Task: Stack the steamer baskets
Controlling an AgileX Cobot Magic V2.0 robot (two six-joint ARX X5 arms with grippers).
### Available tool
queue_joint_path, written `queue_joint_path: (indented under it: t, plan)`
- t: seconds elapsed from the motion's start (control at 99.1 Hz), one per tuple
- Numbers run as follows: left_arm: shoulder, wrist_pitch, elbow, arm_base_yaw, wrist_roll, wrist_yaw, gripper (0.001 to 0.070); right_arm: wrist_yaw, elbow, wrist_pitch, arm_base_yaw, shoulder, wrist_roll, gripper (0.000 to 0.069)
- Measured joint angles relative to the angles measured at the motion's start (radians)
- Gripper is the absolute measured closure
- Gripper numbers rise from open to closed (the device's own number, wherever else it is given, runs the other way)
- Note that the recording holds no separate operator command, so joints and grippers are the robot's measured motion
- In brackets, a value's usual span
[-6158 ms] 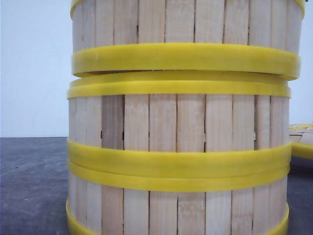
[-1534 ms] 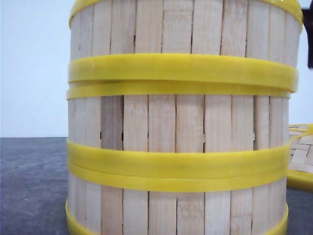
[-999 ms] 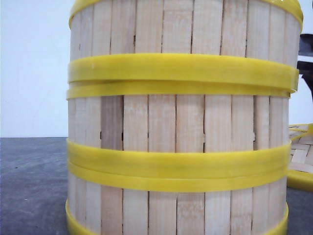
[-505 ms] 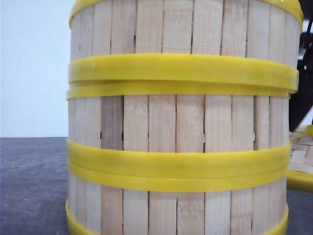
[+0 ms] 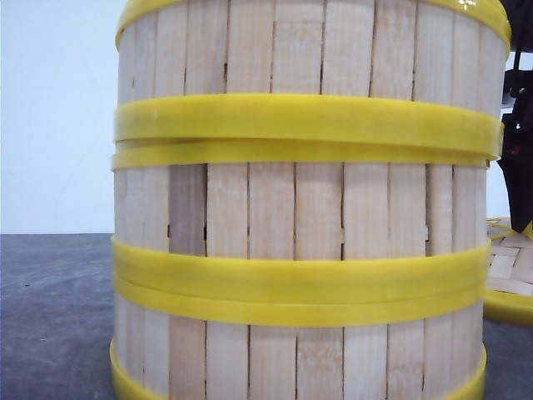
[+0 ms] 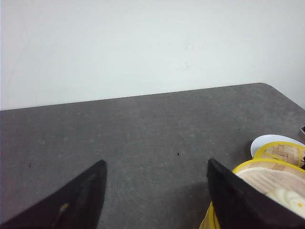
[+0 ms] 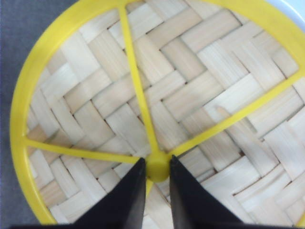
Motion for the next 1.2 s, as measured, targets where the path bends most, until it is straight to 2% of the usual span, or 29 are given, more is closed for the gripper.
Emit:
queue_joint_path:
  t: [0.192, 0.434, 0.828, 1.06, 1.201]
  plan:
    - [0.001, 0.0, 0.0, 0.0, 0.0, 0.0, 0.0313, -0.005, 0.016, -0.016, -0.003, -0.011, 0.0, 0.064]
    - [0.002, -0.021, 0.0, 0.0, 0.0, 0.0, 0.0313, -0.027, 0.098, -0.107, -0.013, -0.029, 0.003, 0.064]
    - [0.002, -0.021, 0.0, 0.0, 0.0, 0.0, 0.0313, -0.029, 0.44, -0.325, -0.014, -0.051, 0.009, 0.064]
    - [0.002, -0.021, 0.0, 0.0, 0.0, 0.0, 0.0313, -0.105, 0.709, -0.488, 0.044, -0.051, 0.024, 0.064]
    - [0.002, -0.021, 0.0, 0.0, 0.0, 0.0, 0.0313, -0.169, 0.832, -0.636, 0.11, -0.051, 0.025, 0.064]
